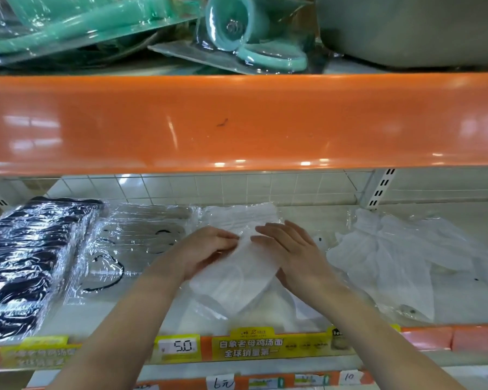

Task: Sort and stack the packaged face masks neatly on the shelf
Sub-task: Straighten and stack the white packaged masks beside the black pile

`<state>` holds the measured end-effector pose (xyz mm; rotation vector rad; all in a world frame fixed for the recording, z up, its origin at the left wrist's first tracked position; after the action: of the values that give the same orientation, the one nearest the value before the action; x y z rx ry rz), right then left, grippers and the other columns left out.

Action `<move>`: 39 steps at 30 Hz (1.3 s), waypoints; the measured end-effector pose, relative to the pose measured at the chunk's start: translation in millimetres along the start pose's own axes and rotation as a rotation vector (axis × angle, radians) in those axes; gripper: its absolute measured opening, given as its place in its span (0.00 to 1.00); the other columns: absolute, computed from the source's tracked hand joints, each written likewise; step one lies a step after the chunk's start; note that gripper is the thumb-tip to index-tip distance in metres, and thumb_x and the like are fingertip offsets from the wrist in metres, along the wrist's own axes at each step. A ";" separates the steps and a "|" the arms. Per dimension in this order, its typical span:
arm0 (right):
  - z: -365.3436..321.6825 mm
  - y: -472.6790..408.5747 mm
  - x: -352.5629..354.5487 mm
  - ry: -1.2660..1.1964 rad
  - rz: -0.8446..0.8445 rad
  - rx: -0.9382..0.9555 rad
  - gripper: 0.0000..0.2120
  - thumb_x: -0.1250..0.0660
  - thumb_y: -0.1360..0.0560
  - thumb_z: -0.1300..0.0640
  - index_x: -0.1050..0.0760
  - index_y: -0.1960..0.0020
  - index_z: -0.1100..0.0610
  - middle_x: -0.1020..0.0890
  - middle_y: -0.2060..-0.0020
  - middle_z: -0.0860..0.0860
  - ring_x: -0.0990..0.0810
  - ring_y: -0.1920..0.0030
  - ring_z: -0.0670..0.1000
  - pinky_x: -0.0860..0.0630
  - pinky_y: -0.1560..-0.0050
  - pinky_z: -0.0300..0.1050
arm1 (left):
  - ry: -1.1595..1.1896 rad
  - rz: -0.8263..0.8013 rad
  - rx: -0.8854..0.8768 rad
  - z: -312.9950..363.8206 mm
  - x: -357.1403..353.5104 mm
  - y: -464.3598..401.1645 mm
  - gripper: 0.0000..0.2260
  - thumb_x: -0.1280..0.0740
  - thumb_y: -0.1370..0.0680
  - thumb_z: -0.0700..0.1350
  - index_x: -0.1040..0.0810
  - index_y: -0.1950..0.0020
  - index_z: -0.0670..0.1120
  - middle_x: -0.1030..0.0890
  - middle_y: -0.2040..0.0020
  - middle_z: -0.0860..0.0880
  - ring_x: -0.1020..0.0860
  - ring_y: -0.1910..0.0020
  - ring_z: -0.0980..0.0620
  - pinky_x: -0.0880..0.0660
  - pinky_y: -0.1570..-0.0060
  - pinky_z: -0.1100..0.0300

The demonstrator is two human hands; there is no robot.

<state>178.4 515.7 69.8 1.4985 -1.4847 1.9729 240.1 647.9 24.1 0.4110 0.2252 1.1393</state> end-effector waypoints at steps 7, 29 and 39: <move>7.6 -15.0 -10.9 0.089 0.035 -0.056 0.10 0.29 0.39 0.64 0.21 0.60 0.53 0.21 0.64 0.47 0.22 0.66 0.52 0.26 0.71 0.44 | -0.707 0.171 -0.412 37.0 -14.8 23.9 0.31 0.39 0.26 0.65 0.29 0.32 0.46 0.24 0.37 0.50 0.26 0.39 0.55 0.30 0.41 0.60; 75.6 -26.7 -84.4 0.154 -0.258 -0.355 0.21 0.25 0.42 0.69 0.19 0.49 0.58 0.17 0.52 0.53 0.17 0.52 0.56 0.24 0.48 0.52 | -1.372 0.430 -0.424 5.5 -12.1 -53.7 0.25 0.45 0.22 0.35 0.37 0.25 0.47 0.38 0.24 0.46 0.43 0.25 0.46 0.45 0.29 0.54; 73.5 -13.6 -104.6 0.104 -0.375 -0.449 0.21 0.48 0.20 0.48 0.33 0.29 0.52 0.30 0.33 0.48 0.33 0.32 0.50 0.38 0.34 0.46 | -1.373 0.478 -0.418 -17.5 -17.8 -56.4 0.16 0.45 0.27 0.50 0.19 0.55 0.47 0.17 0.50 0.47 0.19 0.50 0.48 0.23 0.56 0.54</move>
<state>275.6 498.4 -12.7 1.3338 -1.3651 1.3705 273.1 615.1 -16.5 0.7976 -1.3433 1.0877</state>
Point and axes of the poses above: each hand's wrist, its own y-axis away from the middle knuckle, its own x-axis out of the back of the hand, z = x × y, the point moved 9 cm from there along -y, towards the middle knuckle
